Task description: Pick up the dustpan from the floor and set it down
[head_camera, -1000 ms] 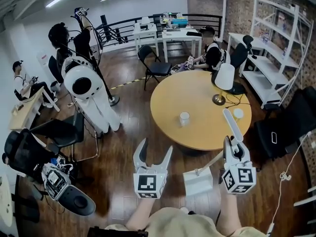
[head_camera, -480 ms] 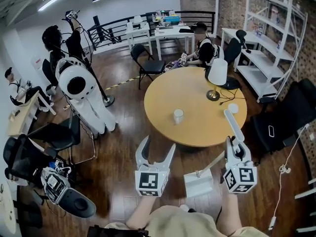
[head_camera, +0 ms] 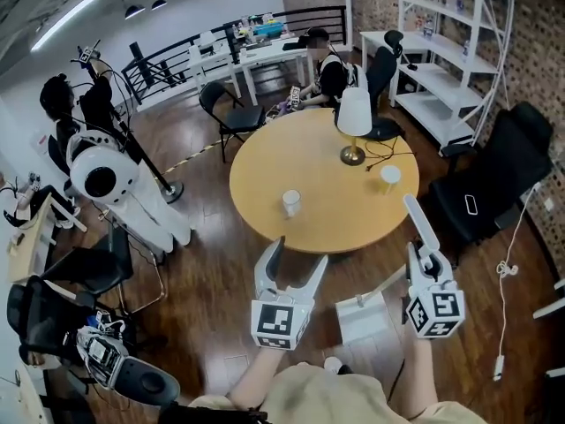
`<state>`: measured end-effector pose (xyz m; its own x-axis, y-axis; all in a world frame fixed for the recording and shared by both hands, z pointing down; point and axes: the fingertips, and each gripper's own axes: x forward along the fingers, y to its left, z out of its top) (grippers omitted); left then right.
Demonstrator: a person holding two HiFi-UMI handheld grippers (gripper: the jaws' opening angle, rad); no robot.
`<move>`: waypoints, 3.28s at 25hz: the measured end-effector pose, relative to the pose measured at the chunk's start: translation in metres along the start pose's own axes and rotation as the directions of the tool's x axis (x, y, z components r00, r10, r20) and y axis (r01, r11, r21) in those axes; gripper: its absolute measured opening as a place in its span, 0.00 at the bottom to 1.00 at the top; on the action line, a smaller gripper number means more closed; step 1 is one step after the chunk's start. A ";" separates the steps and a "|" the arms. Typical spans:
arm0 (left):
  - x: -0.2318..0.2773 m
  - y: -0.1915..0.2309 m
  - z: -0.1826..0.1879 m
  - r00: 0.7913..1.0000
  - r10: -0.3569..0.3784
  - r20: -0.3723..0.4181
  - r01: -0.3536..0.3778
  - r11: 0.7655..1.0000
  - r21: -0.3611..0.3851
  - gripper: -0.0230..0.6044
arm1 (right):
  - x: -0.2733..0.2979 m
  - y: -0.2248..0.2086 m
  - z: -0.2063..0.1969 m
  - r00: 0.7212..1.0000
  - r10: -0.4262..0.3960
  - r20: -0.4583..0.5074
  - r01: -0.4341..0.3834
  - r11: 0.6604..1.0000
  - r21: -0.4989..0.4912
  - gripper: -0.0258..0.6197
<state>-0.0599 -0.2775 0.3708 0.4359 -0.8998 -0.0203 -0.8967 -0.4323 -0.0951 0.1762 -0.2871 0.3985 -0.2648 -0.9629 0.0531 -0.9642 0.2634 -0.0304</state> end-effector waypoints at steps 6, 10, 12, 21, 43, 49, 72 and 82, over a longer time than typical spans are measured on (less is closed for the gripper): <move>0.027 -0.050 -0.019 0.991 -0.132 -0.013 0.132 0.991 0.003 0.57 | -0.017 -0.041 -0.055 0.993 -0.048 -0.112 0.050 0.999 0.012 0.19; 0.046 -0.084 -0.040 0.976 -0.216 -0.031 0.217 0.976 0.019 0.57 | -0.016 -0.063 -0.099 0.977 -0.049 -0.208 0.049 0.999 -0.003 0.19; 0.053 -0.099 -0.050 0.968 -0.246 -0.043 0.247 0.969 0.017 0.57 | -0.016 -0.072 -0.119 0.968 -0.056 -0.245 0.056 0.998 -0.007 0.19; 0.077 -0.144 -0.108 0.933 -0.333 -0.138 0.334 0.942 -0.011 0.57 | -0.016 -0.102 -0.230 0.891 -0.030 -0.452 0.038 0.999 0.009 0.19; 0.087 -0.159 -0.227 0.889 -0.341 -0.307 0.335 0.939 -0.073 0.58 | 0.042 -0.104 -0.395 0.746 0.080 -0.662 -0.031 0.996 0.086 0.19; 0.084 -0.149 -0.244 0.877 -0.340 -0.339 0.337 0.939 -0.069 0.60 | 0.082 -0.101 -0.405 0.775 0.100 -0.624 -0.039 0.993 0.112 0.19; 0.073 -0.120 -0.268 0.874 -0.305 -0.378 0.293 0.952 -0.090 0.60 | 0.101 -0.108 -0.439 0.773 0.149 -0.617 0.023 0.965 0.262 0.25; 0.077 -0.121 -0.233 0.899 -0.296 -0.324 0.277 0.955 -0.104 0.60 | 0.059 -0.071 -0.372 0.855 0.185 -0.484 -0.021 0.946 0.325 0.31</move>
<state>0.0640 -0.3089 0.6126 0.6320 -0.7002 0.3321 -0.7441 -0.6680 0.0076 0.2233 -0.3409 0.7747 -0.4127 -0.7461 0.5225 -0.9011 0.2504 -0.3541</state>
